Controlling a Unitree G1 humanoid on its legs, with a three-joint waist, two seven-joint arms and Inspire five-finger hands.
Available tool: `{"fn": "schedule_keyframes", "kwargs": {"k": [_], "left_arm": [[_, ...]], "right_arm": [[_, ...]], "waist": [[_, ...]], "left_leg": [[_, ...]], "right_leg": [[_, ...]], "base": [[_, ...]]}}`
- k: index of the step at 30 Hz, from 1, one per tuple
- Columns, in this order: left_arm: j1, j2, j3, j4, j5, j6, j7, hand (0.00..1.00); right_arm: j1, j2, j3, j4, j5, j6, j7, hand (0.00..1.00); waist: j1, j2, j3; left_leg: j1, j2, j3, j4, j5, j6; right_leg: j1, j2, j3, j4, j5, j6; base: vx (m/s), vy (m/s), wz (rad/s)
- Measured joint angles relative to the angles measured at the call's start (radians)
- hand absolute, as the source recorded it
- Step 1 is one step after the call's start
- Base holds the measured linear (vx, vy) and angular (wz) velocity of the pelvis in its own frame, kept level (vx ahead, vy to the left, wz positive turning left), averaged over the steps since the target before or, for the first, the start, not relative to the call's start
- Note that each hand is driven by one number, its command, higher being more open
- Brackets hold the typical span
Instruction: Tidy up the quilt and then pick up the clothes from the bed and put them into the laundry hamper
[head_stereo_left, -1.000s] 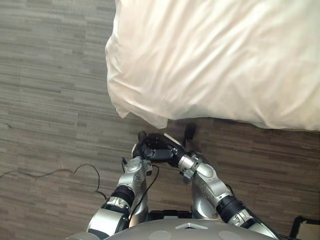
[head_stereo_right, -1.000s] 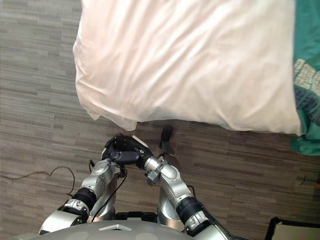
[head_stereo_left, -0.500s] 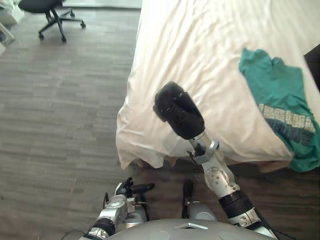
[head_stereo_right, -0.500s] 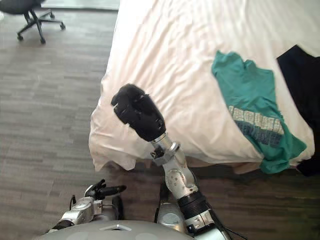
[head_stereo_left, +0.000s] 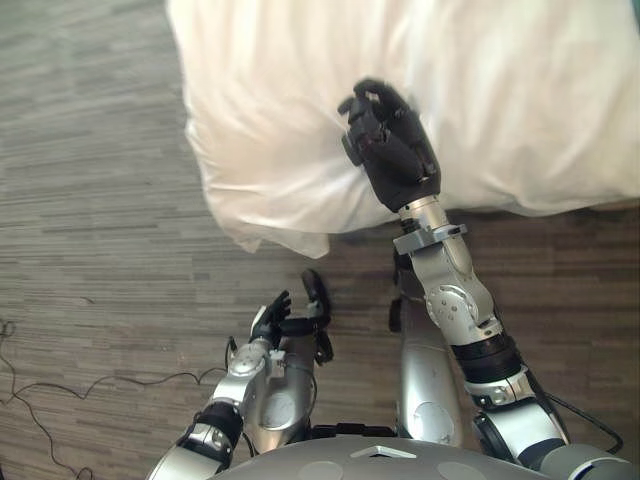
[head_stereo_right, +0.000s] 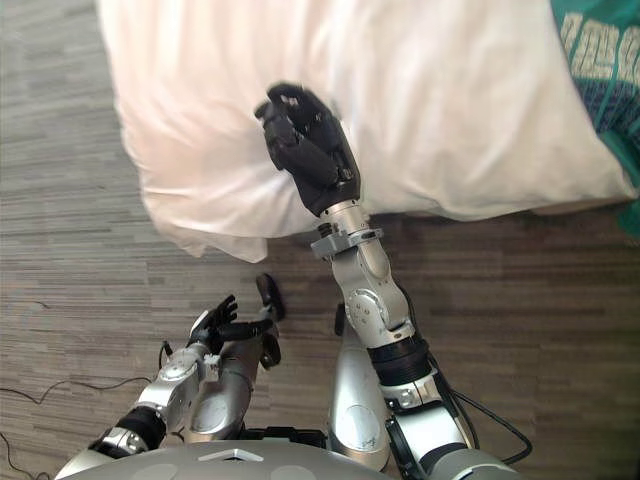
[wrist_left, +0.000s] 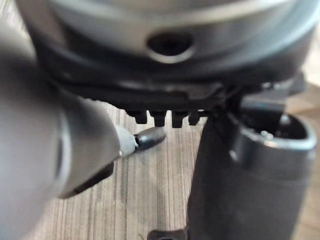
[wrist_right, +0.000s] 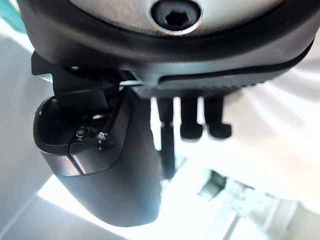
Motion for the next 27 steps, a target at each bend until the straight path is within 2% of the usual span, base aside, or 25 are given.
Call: {"fn": "schedule_keyframes", "kwargs": {"k": [2, 5, 7, 8, 9, 11, 12, 14, 16, 17, 18, 20, 21, 22, 23, 24, 25, 26, 27], "left_arm": [[-0.045, -0.033, 0.010, -0.015, 0.001, -0.001, 0.031, 1.00], [-0.095, -0.084, 0.018, -0.055, 0.000, 0.016, 0.067, 1.00], [-0.108, -0.091, 0.028, -0.068, -0.001, 0.031, 0.084, 1.00], [-0.127, -0.089, 0.055, -0.067, -0.002, 0.051, 0.094, 1.00], [-0.132, -0.088, 0.069, -0.065, -0.004, 0.054, 0.099, 1.00], [-0.151, -0.076, 0.102, -0.043, -0.017, 0.068, 0.106, 1.00], [-0.161, -0.066, 0.118, -0.024, -0.036, 0.071, 0.103, 1.00], [-0.162, -0.043, 0.139, -0.009, -0.040, 0.068, 0.095, 1.00], [-0.158, -0.005, 0.159, 0.020, -0.039, 0.069, 0.081, 1.00], [-0.157, 0.000, 0.165, 0.029, -0.039, 0.069, 0.079, 1.00], [-0.145, 0.003, 0.182, 0.034, -0.035, 0.071, 0.070, 1.00], [-0.101, 0.000, 0.215, 0.032, -0.031, 0.084, 0.037, 1.00], [-0.060, -0.001, 0.244, 0.029, -0.021, 0.105, 0.018, 1.00], [-0.001, -0.003, 0.265, 0.026, -0.003, 0.112, -0.003, 1.00], [0.029, -0.006, 0.272, 0.025, 0.005, 0.112, -0.013, 1.00], [0.088, -0.025, 0.276, 0.022, 0.009, 0.110, -0.033, 1.00], [0.126, -0.042, 0.273, 0.021, 0.009, 0.110, -0.054, 1.00], [0.142, -0.048, 0.274, 0.023, 0.011, 0.110, -0.075, 1.00], [0.149, -0.048, 0.274, 0.026, 0.014, 0.110, -0.082, 1.00]], "right_arm": [[0.012, 0.009, -0.043, -0.010, 0.000, -0.041, -0.005, 0.00], [0.129, 0.018, -0.169, -0.059, 0.004, -0.107, 0.003, 0.00], [0.195, 0.014, -0.260, -0.063, 0.014, -0.131, 0.029, 0.00], [0.264, 0.011, -0.379, -0.039, 0.055, -0.146, 0.055, 0.00], [0.289, 0.010, -0.429, -0.012, 0.075, -0.146, 0.065, 0.00], [0.350, -0.009, -0.575, 0.134, 0.127, -0.139, 0.084, 0.00], [0.386, -0.024, -0.670, 0.276, 0.164, -0.125, 0.093, 1.00], [0.448, -0.030, -0.764, 0.403, 0.177, -0.106, 0.119, 1.00], [0.535, -0.030, -0.784, 0.467, 0.152, -0.096, 0.156, 1.00], [0.553, -0.029, -0.782, 0.480, 0.133, -0.095, 0.166, 1.00], [0.573, -0.023, -0.779, 0.516, 0.072, -0.093, 0.180, 1.00], [0.588, -0.014, -0.752, 0.569, -0.050, -0.094, 0.189, 1.00], [0.587, -0.006, -0.709, 0.583, -0.133, -0.094, 0.191, 1.00], [0.588, -0.003, -0.664, 0.578, -0.200, -0.094, 0.202, 1.00], [0.588, -0.004, -0.644, 0.576, -0.223, -0.095, 0.212, 1.00], [0.588, -0.006, -0.618, 0.570, -0.258, -0.095, 0.230, 1.00], [0.590, -0.004, -0.610, 0.564, -0.278, -0.095, 0.248, 1.00], [0.591, 0.003, -0.607, 0.564, -0.277, -0.095, 0.265, 1.00], [0.593, 0.009, -0.607, 0.565, -0.277, -0.097, 0.269, 1.00]], "waist": [[-0.006, -0.035, 0.025], [-0.009, -0.061, 0.036], [-0.015, -0.067, 0.036], [-0.020, -0.074, 0.038], [-0.024, -0.077, 0.040], [-0.043, -0.081, 0.041], [-0.046, -0.084, 0.040], [-0.060, -0.084, 0.040], [-0.103, -0.086, 0.037], [-0.107, -0.087, 0.035], [-0.113, -0.093, 0.021], [-0.122, -0.100, -0.046], [-0.119, -0.112, -0.083], [-0.107, -0.116, -0.116], [-0.094, -0.117, -0.133], [-0.079, -0.106, -0.174], [-0.073, -0.080, -0.208], [-0.069, -0.062, -0.228], [-0.072, -0.062, -0.234]], "left_leg": [[-0.010, 0.009, 0.012, 0.034, -0.022, -0.004], [-0.050, 0.026, 0.032, 0.142, -0.093, 0.000], [-0.063, 0.039, 0.044, 0.194, -0.130, 0.001], [-0.065, 0.053, 0.057, 0.239, -0.162, 0.001], [-0.063, 0.060, 0.061, 0.258, -0.177, 0.002], [-0.054, 0.080, 0.066, 0.306, -0.217, -0.001], [-0.035, 0.091, 0.081, 0.323, -0.239, -0.003], [0.000, 0.096, 0.112, 0.325, -0.255, -0.004], [0.067, 0.104, 0.150, 0.318, -0.274, -0.007], [0.089, 0.108, 0.163, 0.319, -0.281, -0.008], [0.135, 0.114, 0.184, 0.319, -0.293, -0.009], [0.171, 0.119, 0.189, 0.344, -0.308, -0.001], [0.184, 0.133, 0.137, 0.425, -0.325, 0.030], [0.183, 0.145, 0.065, 0.536, -0.341, 0.073], [0.176, 0.146, 0.024, 0.587, -0.360, 0.098], [0.172, 0.128, -0.064, 0.622, -0.405, 0.117], [0.176, 0.106, -0.113, 0.588, -0.420, 0.129], [0.224, 0.094, -0.106, 0.546, -0.429, 0.135], [0.245, 0.085, -0.097, 0.526, -0.428, 0.133]], "right_leg": [[-0.002, 0.009, 0.016, 0.001, 0.000, 0.000], [-0.003, 0.020, 0.041, -0.009, -0.001, 0.005], [0.007, 0.026, 0.052, -0.028, 0.004, 0.014], [0.023, 0.036, 0.068, -0.039, 0.009, 0.017], [0.029, 0.040, 0.072, -0.039, 0.010, 0.015], [0.056, 0.050, 0.074, -0.041, 0.008, 0.014], [0.072, 0.061, 0.086, -0.041, 0.003, 0.016], [0.091, 0.065, 0.107, -0.038, -0.005, 0.020], [0.135, 0.081, 0.132, -0.035, -0.020, 0.023], [0.151, 0.087, 0.139, -0.035, -0.024, 0.024], [0.179, 0.101, 0.157, -0.035, -0.030, 0.023], [0.196, 0.137, 0.203, -0.032, -0.039, 0.017], [0.222, 0.162, 0.250, -0.025, -0.045, 0.008], [0.246, 0.194, 0.312, -0.012, -0.064, -0.010], [0.254, 0.204, 0.350, -0.007, -0.070, -0.012], [0.262, 0.236, 0.406, -0.011, -0.077, -0.019], [0.272, 0.255, 0.433, -0.029, -0.077, -0.019], [0.281, 0.250, 0.428, -0.037, -0.076, -0.021], [0.281, 0.246, 0.425, -0.036, -0.076, -0.021]], "base": [[-0.01, -0.024, -0.15], [-0.01, -0.021, -0.19], [0.03, -0.005, -0.34], [0.04, 0.003, -0.36], [0.06, 0.003, -0.35], [0.08, 0.014, -0.27], [0.11, 0.035, -0.45], [0.10, 0.031, -0.49], [0.08, 0.009, -0.48], [0.07, 0.005, -0.59], [0.06, -0.022, -0.66], [0.07, -0.057, -0.84], [0.07, -0.067, -1.39], [0.06, -0.014, -1.63], [0.03, 0.058, -1.92], [0.00, 0.142, -1.86], [0.00, 0.204, -2.02], [0.00, 0.187, -1.39], [0.00, 0.160, -0.89]]}}
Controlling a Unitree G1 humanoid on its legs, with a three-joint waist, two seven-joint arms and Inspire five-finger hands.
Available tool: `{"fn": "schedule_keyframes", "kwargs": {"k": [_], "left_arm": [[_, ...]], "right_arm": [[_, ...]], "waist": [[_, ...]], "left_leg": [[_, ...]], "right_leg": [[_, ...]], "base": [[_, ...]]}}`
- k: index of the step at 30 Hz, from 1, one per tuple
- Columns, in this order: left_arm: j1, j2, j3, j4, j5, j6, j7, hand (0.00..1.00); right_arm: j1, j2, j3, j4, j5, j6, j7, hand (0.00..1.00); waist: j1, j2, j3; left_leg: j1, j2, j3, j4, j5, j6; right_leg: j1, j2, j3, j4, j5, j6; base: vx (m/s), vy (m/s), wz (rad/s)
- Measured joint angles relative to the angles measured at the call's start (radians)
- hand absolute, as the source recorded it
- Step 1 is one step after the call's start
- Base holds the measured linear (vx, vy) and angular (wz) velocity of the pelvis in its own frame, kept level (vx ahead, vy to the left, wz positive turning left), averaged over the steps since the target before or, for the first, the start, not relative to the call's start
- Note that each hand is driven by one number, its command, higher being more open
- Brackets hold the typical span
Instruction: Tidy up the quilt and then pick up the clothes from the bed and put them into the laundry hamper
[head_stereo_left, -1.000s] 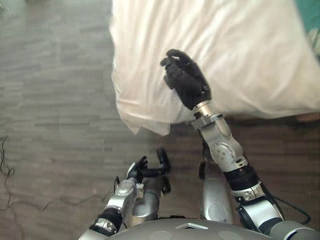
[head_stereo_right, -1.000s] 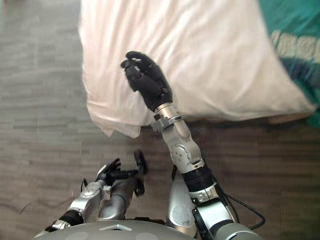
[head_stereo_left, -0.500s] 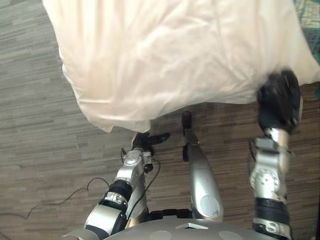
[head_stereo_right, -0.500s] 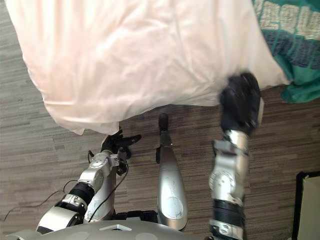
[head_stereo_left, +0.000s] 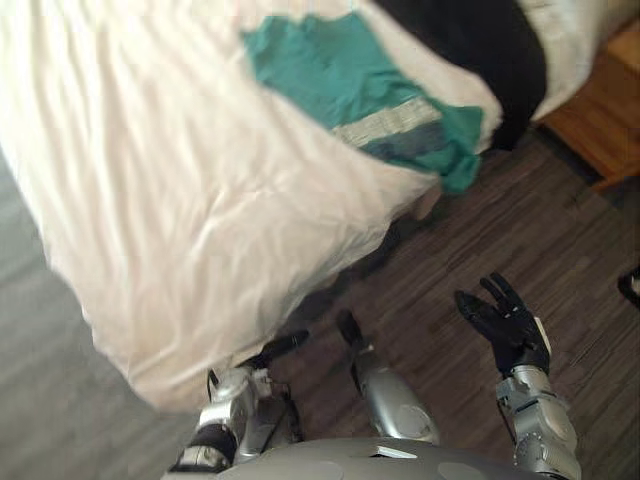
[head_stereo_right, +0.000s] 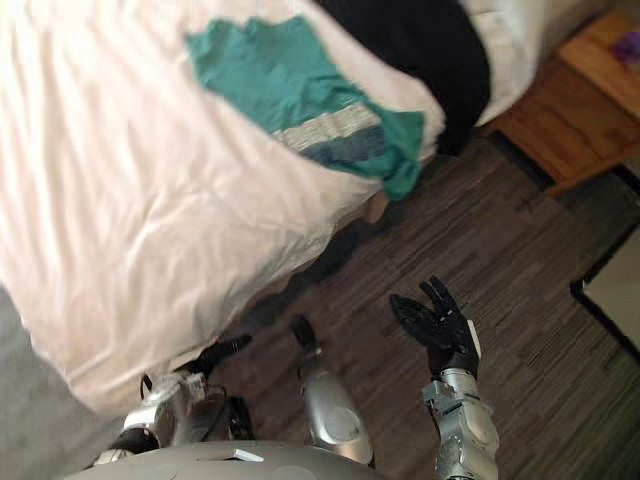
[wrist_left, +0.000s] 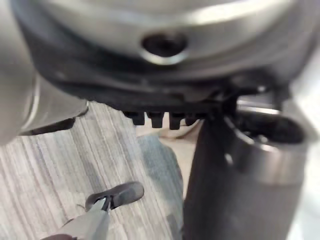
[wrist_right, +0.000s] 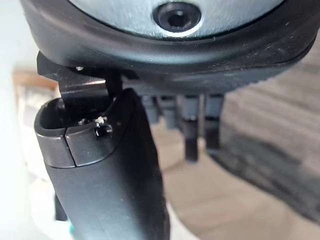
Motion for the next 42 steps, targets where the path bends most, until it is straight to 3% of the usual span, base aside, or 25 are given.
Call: {"fn": "schedule_keyframes", "kwargs": {"k": [4, 7, 9, 11, 12, 14, 15, 16, 17, 18, 19, 21, 22, 23, 24, 25, 26, 27, 28, 30, 32, 36, 39, 41, 42], "left_arm": [[0.016, -0.004, 0.019, 0.006, 0.042, 0.001, -0.028, 1.00], [0.060, -0.006, 0.021, 0.033, 0.081, 0.010, -0.048, 1.00], [0.078, -0.024, 0.045, 0.055, 0.121, 0.038, -0.055, 1.00], [0.096, -0.022, 0.062, 0.061, 0.157, 0.049, -0.061, 1.00], [0.099, -0.024, 0.077, 0.061, 0.178, 0.051, -0.062, 1.00], [0.123, -0.029, 0.094, 0.062, 0.192, 0.056, -0.071, 1.00], [0.125, -0.027, 0.096, 0.063, 0.193, 0.055, -0.078, 1.00], [0.124, -0.028, 0.097, 0.064, 0.201, 0.052, -0.082, 1.00], [0.124, -0.028, 0.097, 0.064, 0.201, 0.052, -0.082, 1.00], [0.135, -0.040, 0.104, 0.066, 0.232, 0.042, -0.078, 1.00], [0.138, -0.055, 0.114, 0.081, 0.232, 0.044, -0.072, 1.00], [0.144, -0.050, 0.119, 0.072, 0.227, 0.042, -0.068, 1.00], [0.157, -0.030, 0.129, 0.057, 0.225, 0.043, -0.071, 1.00], [0.160, -0.021, 0.137, 0.058, 0.222, 0.043, -0.070, 1.00], [0.168, -0.022, 0.156, 0.066, 0.223, 0.046, -0.062, 1.00], [0.167, -0.021, 0.153, 0.068, 0.227, 0.041, -0.061, 1.00], [0.162, -0.022, 0.145, 0.068, 0.226, 0.039, -0.062, 1.00], [0.152, -0.027, 0.128, 0.071, 0.227, 0.039, -0.062, 1.00], [0.140, -0.032, 0.109, 0.084, 0.227, 0.039, -0.061, 1.00], [0.122, -0.033, 0.085, 0.107, 0.227, 0.047, -0.050, 1.00], [0.117, -0.037, 0.079, 0.119, 0.227, 0.046, -0.049, 1.00], [0.116, -0.018, 0.087, 0.124, 0.231, 0.045, -0.049, 1.00], [0.123, -0.012, 0.136, 0.124, 0.230, 0.042, -0.046, 1.00], [0.126, -0.015, 0.187, 0.121, 0.228, 0.036, -0.041, 1.00], [0.128, -0.025, 0.202, 0.121, 0.225, 0.028, -0.032, 1.00]], "right_arm": [[0.062, 0.047, 0.002, 0.054, -0.001, -0.047, 0.016, 1.00], [0.091, 0.091, 0.008, 0.114, -0.007, -0.105, 0.039, 1.00], [0.102, 0.109, 0.015, 0.137, -0.034, -0.129, 0.044, 1.00], [0.132, 0.118, 0.042, 0.138, -0.049, -0.143, 0.048, 1.00], [0.163, 0.119, 0.057, 0.137, -0.073, -0.156, 0.046, 1.00], [0.172, 0.119, 0.091, 0.136, -0.076, -0.160, 0.041, 1.00], [0.175, 0.129, 0.094, 0.138, -0.077, -0.162, 0.037, 1.00], [0.174, 0.137, 0.090, 0.150, -0.076, -0.167, 0.024, 1.00], [0.174, 0.137, 0.090, 0.150, -0.076, -0.167, 0.024, 1.00], [0.146, 0.157, 0.094, 0.163, -0.092, -0.169, 0.014, 1.00], [0.139, 0.162, 0.090, 0.169, -0.117, -0.180, 0.011, 1.00], [0.141, 0.165, 0.095, 0.179, -0.164, -0.182, 0.012, 1.00], [0.148, 0.168, 0.105, 0.191, -0.202, -0.187, 0.011, 1.00], [0.146, 0.170, 0.114, 0.199, -0.218, -0.196, 0.009, 1.00], [0.136, 0.172, 0.116, 0.223, -0.235, -0.207, 0.008, 1.00], [0.131, 0.181, 0.109, 0.260, -0.233, -0.218, 0.006, 1.00], [0.131, 0.181, 0.099, 0.283, -0.232, -0.221, 0.005, 1.00], [0.131, 0.168, 0.072, 0.329, -0.231, -0.221, 0.002, 1.00], [0.119, 0.148, 0.061, 0.389, -0.231, -0.213, -0.007, 1.00], [0.105, 0.139, 0.059, 0.444, -0.236, -0.194, -0.015, 1.00], [0.112, 0.143, 0.046, 0.473, -0.268, -0.173, -0.017, 1.00], [0.091, 0.140, 0.040, 0.511, -0.312, -0.119, -0.039, 1.00], [0.072, 0.136, 0.041, 0.538, -0.312, -0.080, -0.053, 1.00], [0.064, 0.132, 0.048, 0.538, -0.312, -0.058, -0.056, 1.00], [0.048, 0.120, 0.055, 0.540, -0.312, -0.035, -0.058, 1.00]], "waist": [[-0.022, -0.014, -0.027], [-0.019, -0.020, -0.064], [-0.017, -0.003, -0.080], [-0.016, -0.007, -0.092], [-0.010, -0.008, -0.107], [-0.001, -0.006, -0.127], [0.005, -0.020, -0.137], [0.003, -0.014, -0.140], [0.003, -0.014, -0.140], [0.015, 0.000, -0.145], [0.001, 0.041, -0.161], [0.007, 0.011, -0.163], [0.014, -0.025, -0.179], [0.022, -0.037, -0.186], [0.029, -0.041, -0.192], [0.027, -0.054, -0.193], [0.027, -0.049, -0.194], [0.022, -0.029, -0.201], [0.029, -0.012, -0.204], [0.005, -0.008, -0.206], [0.001, 0.002, -0.207], [0.004, -0.016, -0.189], [0.008, -0.032, -0.180], [0.036, -0.050, -0.174], [0.060, -0.041, -0.160]], "left_leg": [[0.069, -0.004, 0.088, 0.018, 0.002, -0.006], [0.136, 0.005, 0.162, 0.006, 0.003, -0.006], [0.198, 0.014, 0.231, -0.024, 0.003, -0.006], [0.257, 0.006, 0.257, -0.038, 0.003, -0.007], [0.283, -0.012, 0.263, -0.029, 0.003, -0.007], [0.277, -0.015, 0.258, 0.043, 0.039, 0.006], [0.261, -0.018, 0.237, 0.062, 0.005, 0.000], [0.262, -0.031, 0.219, -0.049, -0.061, -0.003], [0.262, -0.031, 0.219, -0.049, -0.061, -0.003], [0.313, -0.012, 0.295, -0.206, -0.055, -0.042], [0.332, 0.017, 0.361, -0.262, -0.051, -0.093], [0.379, -0.002, 0.430, -0.300, -0.026, -0.139], [0.384, -0.024, 0.463, -0.276, -0.025, -0.141], [0.385, -0.034, 0.480, -0.254, -0.024, -0.139], [0.374, -0.012, 0.472, -0.170, -0.004, -0.105], [0.341, -0.012, 0.418, -0.140, -0.013, -0.094], [0.340, -0.024, 0.399, -0.200, -0.016, -0.093], [0.317, -0.026, 0.371, -0.326, 0.038, -0.086], [0.308, -0.022, 0.341, -0.363, 0.087, -0.126], [0.309, -0.025, 0.337, -0.363, 0.109, -0.118], [0.314, -0.019, 0.345, -0.363, 0.112, -0.123], [0.327, -0.014, 0.354, -0.335, 0.113, -0.124], [0.321, -0.009, 0.329, -0.233, 0.113, -0.123], [0.282, -0.006, 0.232, -0.095, 0.102, -0.079], [0.268, -0.032, 0.132, -0.083, 0.052, -0.054]], "right_leg": [[0.055, -0.022, -0.013, -0.051, 0.007, 0.010], [0.087, -0.052, -0.096, -0.090, 0.007, 0.009], [0.087, -0.086, -0.279, -0.041, -0.038, -0.057], [0.064, -0.107, -0.412, 0.162, -0.057, -0.089], [0.072, -0.107, -0.426, 0.194, -0.075, -0.057], [0.073, -0.088, -0.381, 0.202, -0.076, -0.059], [0.080, -0.090, -0.333, 0.185, -0.075, -0.053], [0.086, -0.072, -0.311, 0.171, -0.067, -0.040], [0.086, -0.072, -0.311, 0.171, -0.067, -0.040], [0.083, -0.024, -0.334, 0.150, -0.093, -0.074], [0.042, -0.083, -0.512, 0.282, -0.164, -0.139], [0.028, -0.164, -0.627, 0.463, -0.261, -0.118], [0.059, -0.189, -0.649, 0.445, -0.241, -0.116], [0.077, -0.180, -0.641, 0.403, -0.258, -0.098], [0.109, -0.147, -0.586, 0.327, -0.229, -0.071], [0.144, -0.142, -0.541, 0.248, -0.188, -0.060], [0.162, -0.136, -0.524, 0.210, -0.167, -0.059], [0.179, -0.116, -0.504, 0.153, -0.134, -0.048], [0.180, -0.096, -0.471, 0.128, -0.117, -0.031], [0.210, -0.095, -0.452, 0.057, -0.090, -0.013], [0.249, -0.077, -0.435, -0.036, -0.038, -0.013], [0.321, -0.058, -0.385, -0.171, 0.038, -0.015], [0.356, -0.055, -0.344, -0.193, 0.046, -0.017], [0.362, -0.064, -0.280, -0.175, 0.034, -0.033], [0.362, -0.059, -0.225, -0.168, 0.029, -0.039]], "base": [[-0.03, 0.086, -0.45], [0.01, 0.112, -0.90], [0.03, 0.090, -1.00], [0.13, 0.027, -0.80], [0.17, -0.012, -0.97], [0.12, 0.011, -1.09], [0.06, 0.041, -0.87], [0.02, 0.039, -0.66], [-0.04, -0.020, -1.09], [-0.02, 0.013, -1.03], [-0.01, 0.011, -1.16], [0.14, 0.000, -0.83], [0.18, -0.054, -1.26], [0.11, -0.088, -1.63], [0.11, -0.096, -1.55], [0.08, -0.102, -1.30], [0.05, -0.100, -0.85], [0.00, -0.078, -0.88], [0.03, -0.063, -0.84], [0.04, -0.018, -0.37], [0.01, 0.010, -0.21], [-0.02, -0.004, -0.33], [-0.01, -0.025, -0.40], [0.01, -0.015, -0.88], [-0.03, 0.104, -1.16]]}}
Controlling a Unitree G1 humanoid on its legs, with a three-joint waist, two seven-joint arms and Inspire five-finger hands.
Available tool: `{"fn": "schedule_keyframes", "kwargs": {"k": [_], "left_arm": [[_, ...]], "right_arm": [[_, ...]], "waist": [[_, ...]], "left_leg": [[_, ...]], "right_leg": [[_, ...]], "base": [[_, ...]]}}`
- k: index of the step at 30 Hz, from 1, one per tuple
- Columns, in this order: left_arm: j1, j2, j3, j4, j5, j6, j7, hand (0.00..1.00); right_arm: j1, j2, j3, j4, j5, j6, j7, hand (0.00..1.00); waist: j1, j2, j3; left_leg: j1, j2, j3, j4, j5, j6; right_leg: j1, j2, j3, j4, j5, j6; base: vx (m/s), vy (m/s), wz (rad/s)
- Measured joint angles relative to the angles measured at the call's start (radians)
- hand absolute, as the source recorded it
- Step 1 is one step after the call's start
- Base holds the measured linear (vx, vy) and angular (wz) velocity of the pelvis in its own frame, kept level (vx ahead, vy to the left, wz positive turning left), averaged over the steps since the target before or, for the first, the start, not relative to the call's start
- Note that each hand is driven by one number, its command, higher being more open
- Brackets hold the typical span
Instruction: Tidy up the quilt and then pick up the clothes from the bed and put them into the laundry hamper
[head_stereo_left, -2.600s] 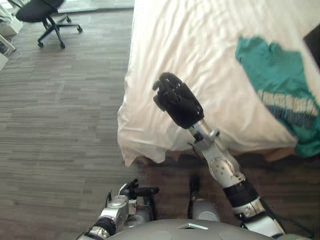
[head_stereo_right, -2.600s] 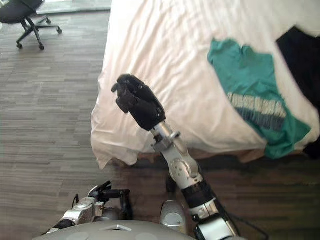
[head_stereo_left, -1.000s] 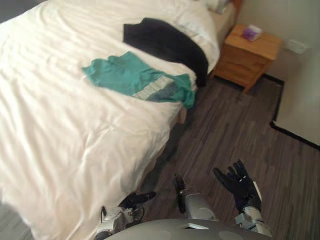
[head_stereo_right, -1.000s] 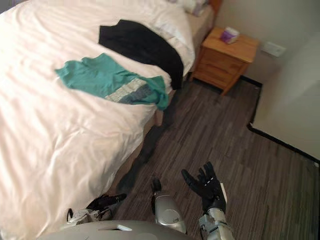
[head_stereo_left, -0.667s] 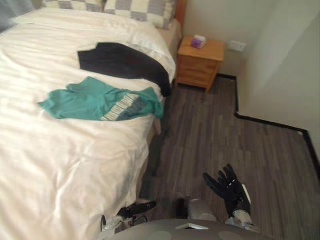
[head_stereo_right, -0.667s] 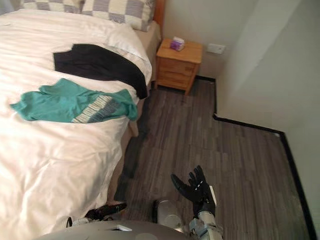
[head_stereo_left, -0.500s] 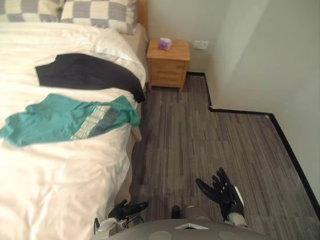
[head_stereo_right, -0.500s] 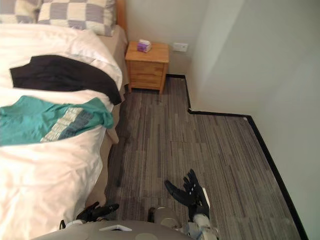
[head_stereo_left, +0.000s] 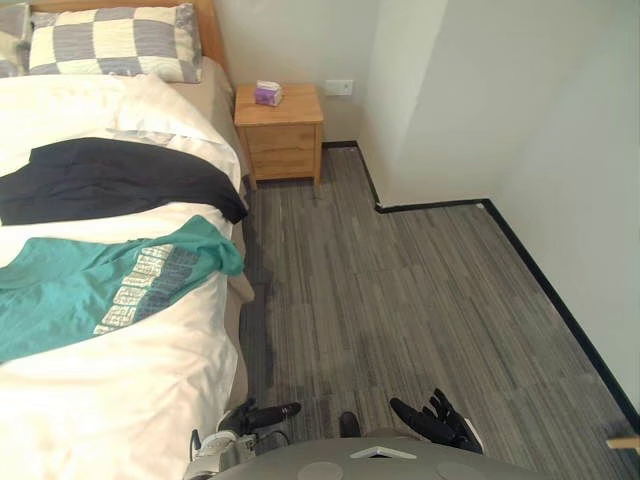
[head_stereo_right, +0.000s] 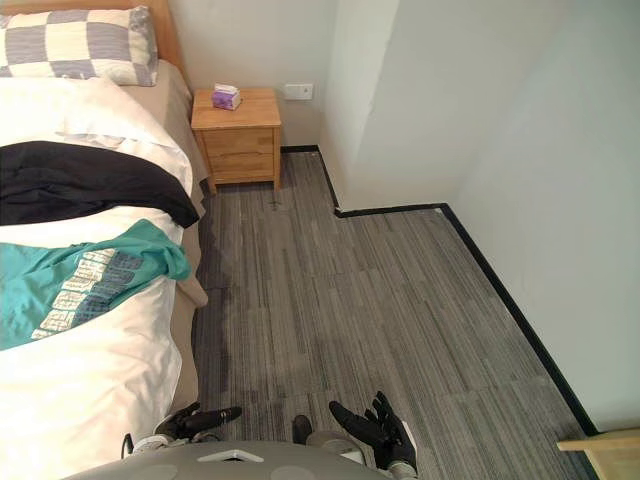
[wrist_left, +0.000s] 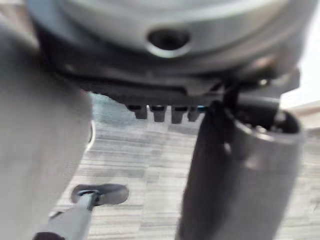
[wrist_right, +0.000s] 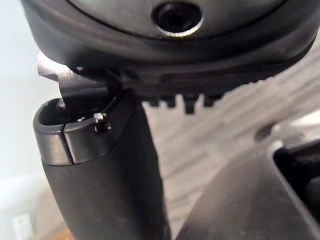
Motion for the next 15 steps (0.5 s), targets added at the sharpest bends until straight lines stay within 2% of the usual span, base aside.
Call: {"fn": "schedule_keyframes", "kwargs": {"k": [1, 3, 4, 10, 13, 15], "left_arm": [[0.000, -0.008, 0.010, -0.001, -0.005, -0.010, 0.003, 1.00], [-0.001, -0.014, 0.004, -0.003, -0.014, -0.010, 0.011, 1.00], [-0.016, 0.022, 0.032, 0.005, -0.240, 0.207, 0.078, 1.00], [-0.015, 0.023, 0.032, 0.005, -0.240, 0.203, 0.075, 1.00], [-0.004, 0.022, 0.027, 0.007, -0.244, 0.155, 0.050, 1.00], [0.018, 0.024, 0.020, 0.004, -0.277, 0.087, 0.022, 1.00]], "right_arm": [[-0.023, -0.011, -0.001, 0.002, -0.001, 0.023, -0.007, 1.00], [-0.026, -0.020, -0.003, 0.002, 0.001, 0.042, -0.007, 1.00], [-0.024, -0.046, 0.055, 0.040, 0.002, 0.032, -0.016, 1.00], [-0.021, -0.045, 0.056, 0.040, 0.004, 0.032, -0.017, 1.00], [-0.016, -0.042, 0.057, 0.039, 0.046, 0.032, -0.019, 1.00], [-0.010, -0.033, 0.054, 0.038, 0.093, 0.032, -0.025, 1.00]], "waist": [[0.000, 0.017, 0.009], [-0.002, 0.031, 0.013], [0.037, 0.026, -0.006], [0.037, 0.023, -0.006], [0.037, 0.021, -0.007], [0.033, 0.018, -0.007]], "left_leg": [[-0.029, -0.014, -0.069, -0.006, -0.039, 0.004], [-0.067, -0.017, -0.123, -0.076, -0.037, 0.009], [0.022, -0.012, -0.114, -0.280, 0.059, -0.056], [0.012, -0.012, -0.115, -0.279, 0.058, -0.055], [-0.017, -0.009, -0.112, -0.270, 0.057, -0.053], [-0.039, 0.000, -0.085, -0.249, 0.052, -0.046]], "right_leg": [[0.000, 0.004, 0.039, 0.000, 0.001, 0.002], [-0.004, 0.010, 0.066, 0.010, 0.003, 0.020], [0.048, 0.010, -0.021, -0.066, 0.037, 0.041], [0.044, 0.004, -0.037, -0.065, 0.031, 0.043], [0.013, -0.003, -0.061, -0.029, 0.009, 0.045], [-0.019, -0.012, -0.094, 0.037, -0.037, 0.042]], "base": [[-0.03, 0.087, -1.07], [-0.08, 0.132, -0.59], [-0.06, 0.096, -0.27], [0.00, 0.002, 0.05], [-0.02, 0.020, 0.25], [-0.03, 0.041, 0.38]]}}
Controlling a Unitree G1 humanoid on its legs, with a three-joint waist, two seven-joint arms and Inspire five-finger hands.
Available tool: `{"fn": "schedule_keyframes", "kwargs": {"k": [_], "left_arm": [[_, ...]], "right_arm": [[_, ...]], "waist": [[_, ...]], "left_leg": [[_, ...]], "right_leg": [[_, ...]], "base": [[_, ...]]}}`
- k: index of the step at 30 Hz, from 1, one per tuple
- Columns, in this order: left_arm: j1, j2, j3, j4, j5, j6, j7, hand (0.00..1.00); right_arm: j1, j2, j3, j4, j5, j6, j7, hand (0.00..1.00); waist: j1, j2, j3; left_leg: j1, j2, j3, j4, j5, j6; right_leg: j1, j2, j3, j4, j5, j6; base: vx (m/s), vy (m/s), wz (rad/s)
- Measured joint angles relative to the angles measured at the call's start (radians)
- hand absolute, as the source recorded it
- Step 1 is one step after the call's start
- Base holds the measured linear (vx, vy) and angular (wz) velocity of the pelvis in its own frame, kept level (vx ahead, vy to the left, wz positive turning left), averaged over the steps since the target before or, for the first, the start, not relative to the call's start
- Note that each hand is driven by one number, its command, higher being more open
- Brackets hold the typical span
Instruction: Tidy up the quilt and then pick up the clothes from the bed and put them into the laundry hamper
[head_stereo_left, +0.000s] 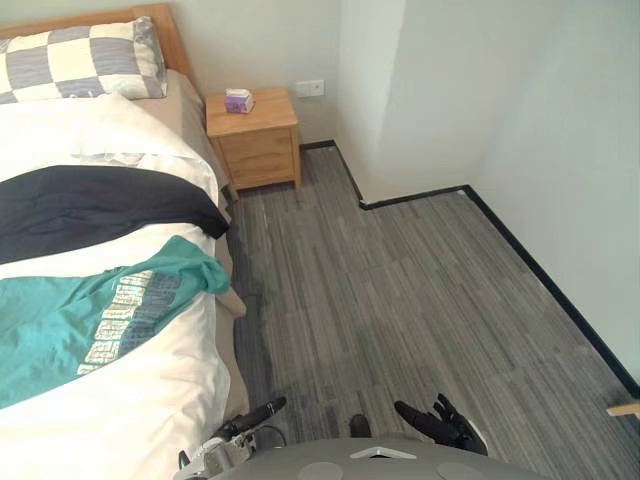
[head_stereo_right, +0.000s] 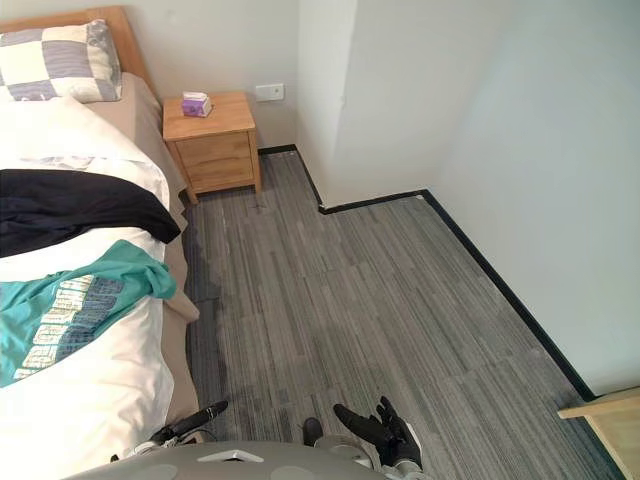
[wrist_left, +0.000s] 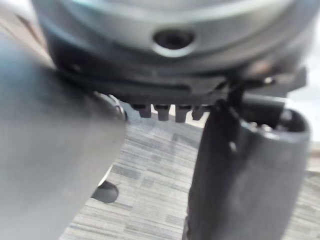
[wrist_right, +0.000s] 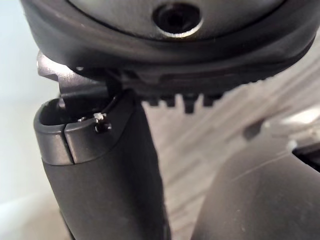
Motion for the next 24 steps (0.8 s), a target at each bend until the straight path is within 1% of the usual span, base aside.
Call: {"fn": "schedule_keyframes", "kwargs": {"k": [1, 3, 4, 5, 6, 7, 8, 9, 10, 11, 12, 13, 14, 15, 16, 17, 18, 19, 20, 21, 22, 23, 24], "left_arm": [[0.008, 0.000, -0.002, -0.002, -0.002, -0.019, -0.007, 1.00], [0.026, 0.000, -0.017, -0.006, 0.003, -0.094, -0.029, 1.00], [0.027, -0.005, -0.022, -0.007, 0.029, -0.153, -0.030, 1.00], [0.027, -0.006, -0.023, -0.007, 0.052, -0.179, -0.027, 1.00], [0.027, -0.008, -0.022, -0.008, 0.093, -0.230, -0.015, 1.00], [0.030, -0.011, -0.012, -0.010, 0.107, -0.262, 0.003, 1.00], [0.036, -0.014, 0.000, -0.011, 0.112, -0.271, 0.008, 1.00], [0.040, -0.024, 0.027, -0.029, 0.116, -0.273, 0.011, 1.00], [0.045, -0.032, 0.035, -0.049, 0.120, -0.284, 0.010, 1.00], [0.046, -0.035, 0.035, -0.055, 0.123, -0.294, 0.006, 1.00], [0.049, -0.043, 0.035, -0.066, 0.127, -0.304, 0.002, 1.00], [0.049, -0.045, 0.035, -0.066, 0.128, -0.308, -0.004, 1.00], [0.047, -0.043, 0.033, -0.067, 0.139, -0.319, -0.015, 1.00], [0.046, -0.043, 0.033, -0.068, 0.145, -0.324, -0.022, 1.00], [0.045, -0.042, 0.029, -0.069, 0.163, -0.336, -0.030, 1.00], [0.045, -0.043, 0.027, -0.075, 0.165, -0.337, -0.033, 1.00], [0.044, -0.044, 0.023, -0.076, 0.165, -0.337, -0.033, 1.00], [0.039, -0.045, 0.013, -0.075, 0.164, -0.336, -0.038, 1.00], [0.034, -0.044, 0.005, -0.074, 0.163, -0.334, -0.044, 1.00], [0.033, -0.045, 0.000, -0.073, 0.162, -0.334, -0.047, 1.00], [0.028, -0.041, -0.005, -0.072, 0.157, -0.331, -0.052, 1.00], [0.026, -0.037, -0.005, -0.070, 0.158, -0.331, -0.053, 1.00], [0.025, -0.035, -0.005, -0.063, 0.158, -0.332, -0.054, 1.00]], "right_arm": [[0.000, 0.003, -0.001, 0.000, 0.009, 0.000, -0.002, 1.00], [0.002, 0.022, -0.024, -0.005, 0.045, 0.000, -0.008, 1.00], [0.004, 0.029, -0.041, -0.009, 0.072, 0.000, -0.009, 1.00], [0.007, 0.032, -0.047, -0.009, 0.087, 0.000, -0.007, 1.00], [0.011, 0.039, -0.050, -0.010, 0.125, 0.003, -0.003, 1.00], [0.013, 0.047, -0.054, -0.012, 0.152, 0.007, 0.004, 1.00], [0.014, 0.050, -0.055, -0.016, 0.154, 0.007, 0.006, 1.00], [0.011, 0.046, -0.054, -0.022, 0.155, 0.007, 0.010, 1.00], [0.009, 0.043, -0.049, -0.029, 0.173, 0.004, 0.013, 1.00], [0.012, 0.038, -0.037, -0.035, 0.186, 0.001, 0.014, 1.00], [0.026, 0.027, -0.016, -0.050, 0.192, 0.001, 0.015, 1.00], [0.031, 0.024, -0.001, -0.053, 0.192, 0.000, 0.015, 1.00], [0.023, 0.018, 0.005, -0.053, 0.193, 0.000, 0.014, 1.00], [0.015, 0.019, 0.004, -0.053, 0.194, 0.000, 0.014, 1.00], [0.005, 0.022, 0.004, -0.056, 0.195, 0.000, 0.014, 1.00], [-0.001, 0.027, 0.004, -0.059, 0.192, 0.000, 0.016, 1.00], [-0.003, 0.031, 0.004, -0.062, 0.191, 0.000, 0.018, 1.00], [-0.010, 0.038, 0.000, -0.062, 0.190, -0.004, 0.028, 1.00], [-0.010, 0.038, -0.003, -0.062, 0.185, -0.009, 0.032, 1.00], [-0.009, 0.039, -0.005, -0.061, 0.180, -0.011, 0.032, 1.00], [-0.004, 0.040, -0.004, -0.057, 0.175, -0.012, 0.031, 1.00], [-0.005, 0.043, -0.003, -0.051, 0.163, -0.012, 0.029, 1.00], [-0.009, 0.045, 0.004, -0.051, 0.142, -0.012, 0.031, 1.00]], "waist": [[-0.002, -0.001, -0.001], [-0.007, -0.008, -0.008], [-0.007, -0.008, -0.011], [-0.007, -0.006, -0.011], [-0.006, -0.012, -0.008], [-0.003, -0.019, -0.004], [-0.002, -0.019, 0.000], [-0.003, -0.010, 0.012], [-0.003, 0.002, 0.031], [-0.003, 0.006, 0.036], [0.006, 0.014, 0.042], [0.018, 0.007, 0.039], [0.030, 0.011, 0.042], [0.032, 0.012, 0.043], [0.031, 0.012, 0.044], [0.036, 0.007, 0.043], [0.039, 0.003, 0.043], [0.039, 0.001, 0.047], [0.041, 0.003, 0.049], [0.042, 0.003, 0.049], [0.045, 0.000, 0.051], [0.047, -0.009, 0.048], [0.051, -0.004, 0.040]], "left_leg": [[-0.005, 0.003, 0.010, 0.005, -0.001, 0.001], [-0.036, 0.010, 0.033, 0.027, -0.005, 0.004], [-0.064, 0.017, 0.043, 0.054, -0.014, 0.005], [-0.078, 0.023, 0.047, 0.075, -0.022, 0.002], [-0.106, 0.037, 0.050, 0.125, -0.040, 0.000], [-0.134, 0.060, 0.057, 0.203, -0.047, -0.006], [-0.159, 0.081, 0.056, 0.277, -0.043, -0.001], [-0.226, 0.133, 0.039, 0.477, -0.032, 0.018], [-0.288, 0.164, -0.019, 0.656, 0.020, 0.082], [-0.319, 0.167, -0.057, 0.737, 0.065, 0.100], [-0.376, 0.159, -0.133, 0.866, 0.189, 0.093], [-0.417, 0.141, -0.176, 0.938, 0.282, 0.078], [-0.447, 0.098, -0.216, 0.982, 0.189, 0.037], [-0.460, 0.075, -0.219, 0.977, 0.140, 0.034], [-0.481, 0.038, -0.209, 0.930, 0.061, 0.026], [-0.477, 0.013, -0.165, 0.813, 0.010, 0.023], [-0.472, 0.003, -0.134, 0.738, -0.003, 0.028], [-0.462, -0.015, -0.075, 0.583, -0.006, 0.036], [-0.463, -0.022, -0.027, 0.455, 0.010, 0.038], [-0.464, -0.025, -0.014, 0.400, 0.025, 0.034], [-0.460, -0.029, 0.007, 0.344, 0.096, 0.056], [-0.447, -0.041, 0.022, 0.352, 0.079, 0.100], [-0.437, -0.049, 0.045, 0.368, 0.030, 0.133]], "right_leg": [[-0.006, -0.004, -0.013, 0.018, -0.014, 0.001], [-0.046, -0.025, -0.064, 0.093, -0.064, 0.002], [-0.075, -0.036, -0.093, 0.143, -0.096, 0.003], [-0.090, -0.041, -0.105, 0.172, -0.111, 0.002], [-0.124, -0.046, -0.125, 0.224, -0.151, -0.003], [-0.136, -0.048, -0.138, 0.260, -0.184, -0.005], [-0.135, -0.045, -0.144, 0.273, -0.197, -0.007], [-0.120, -0.031, -0.145, 0.300, -0.219, -0.014], [-0.095, -0.020, -0.145, 0.338, -0.244, -0.026], [-0.085, -0.013, -0.139, 0.359, -0.258, -0.028], [-0.066, -0.002, -0.114, 0.387, -0.281, -0.037], [-0.047, 0.003, -0.081, 0.389, -0.297, -0.054], [-0.030, 0.003, -0.051, 0.390, -0.309, -0.060], [-0.025, 0.003, -0.034, 0.391, -0.315, -0.062], [-0.010, 0.004, -0.012, 0.387, -0.324, -0.063], [0.009, 0.001, 0.010, 0.375, -0.333, -0.060], [0.014, -0.003, 0.022, 0.375, -0.338, -0.058], [0.025, -0.010, 0.033, 0.376, -0.358, -0.050], [0.042, -0.017, 0.039, 0.376, -0.380, -0.038], [0.052, -0.023, 0.040, 0.376, -0.394, -0.030], [0.074, -0.039, 0.041, 0.376, -0.426, -0.013], [0.087, -0.055, 0.044, 0.375, -0.443, -0.005], [0.116, -0.070, 0.049, 0.358, -0.446, -0.006]], "base": [[-0.01, 0.028, 0.47], [0.01, 0.012, 0.62], [0.01, 0.003, 0.59], [0.01, -0.010, 0.59], [0.01, -0.034, 0.39], [0.02, -0.050, 0.28], [0.07, -0.083, 0.03], [0.10, -0.077, -0.10], [0.12, -0.069, -0.14], [0.19, -0.044, -0.27], [0.19, -0.027, -0.45], [0.24, 0.011, -0.76], [0.16, 0.035, -0.73], [0.19, 0.052, -0.74], [0.20, 0.050, -0.63], [0.28, 0.086, -0.59], [0.33, 0.114, -0.47], [0.40, 0.149, -0.29], [0.38, 0.147, -0.18], [0.41, 0.169, -0.02], [0.33, 0.157, 0.02], [0.44, 0.213, -0.11], [0.48, 0.225, -0.39]]}}
